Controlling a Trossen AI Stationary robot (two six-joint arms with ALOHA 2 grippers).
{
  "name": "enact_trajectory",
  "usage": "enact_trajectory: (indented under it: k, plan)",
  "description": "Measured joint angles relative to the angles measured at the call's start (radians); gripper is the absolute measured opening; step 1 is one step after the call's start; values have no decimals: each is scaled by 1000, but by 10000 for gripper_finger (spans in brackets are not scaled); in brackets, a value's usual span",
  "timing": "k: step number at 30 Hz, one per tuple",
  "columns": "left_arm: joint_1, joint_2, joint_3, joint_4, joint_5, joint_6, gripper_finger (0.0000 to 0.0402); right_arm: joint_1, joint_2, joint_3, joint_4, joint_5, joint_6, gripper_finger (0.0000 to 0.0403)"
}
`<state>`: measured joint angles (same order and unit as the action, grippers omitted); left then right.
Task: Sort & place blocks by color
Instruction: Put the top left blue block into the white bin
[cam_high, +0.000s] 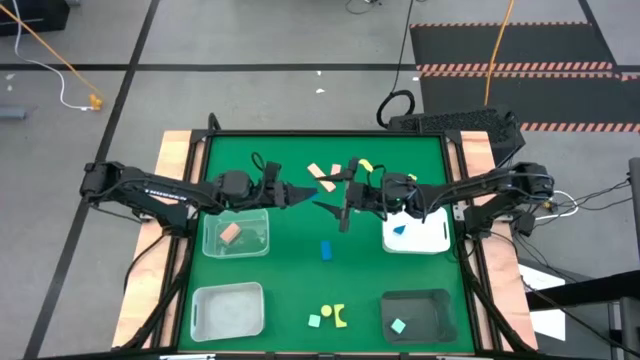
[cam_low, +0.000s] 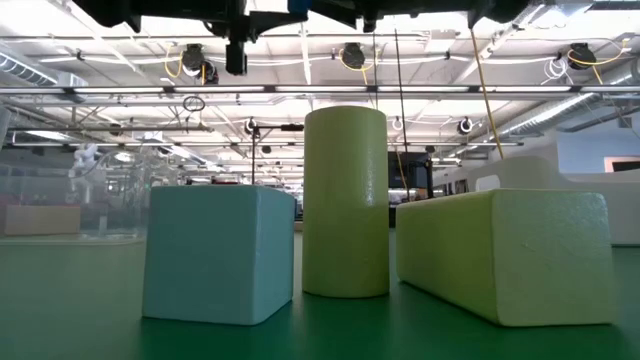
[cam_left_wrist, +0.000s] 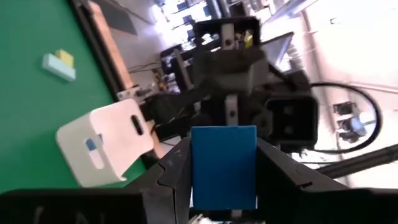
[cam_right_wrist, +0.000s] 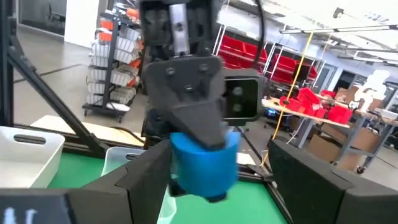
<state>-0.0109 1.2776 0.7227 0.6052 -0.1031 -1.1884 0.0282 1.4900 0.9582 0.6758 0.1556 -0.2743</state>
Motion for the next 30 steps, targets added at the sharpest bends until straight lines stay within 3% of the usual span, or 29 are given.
enact_trajectory:
  k: [9,14,26,30]
  plan:
    - [-22,-1,0,6,15,-1,132,12,48,37,2,2,8,263]
    - [-25,-2,0,6,15,-1,132,13,48,37,23,1,129,258]
    - [-28,-3,0,6,14,-19,132,21,48,37,17,0,206,164]
    - [-28,-3,0,6,16,-21,134,22,48,37,17,1,221,158]
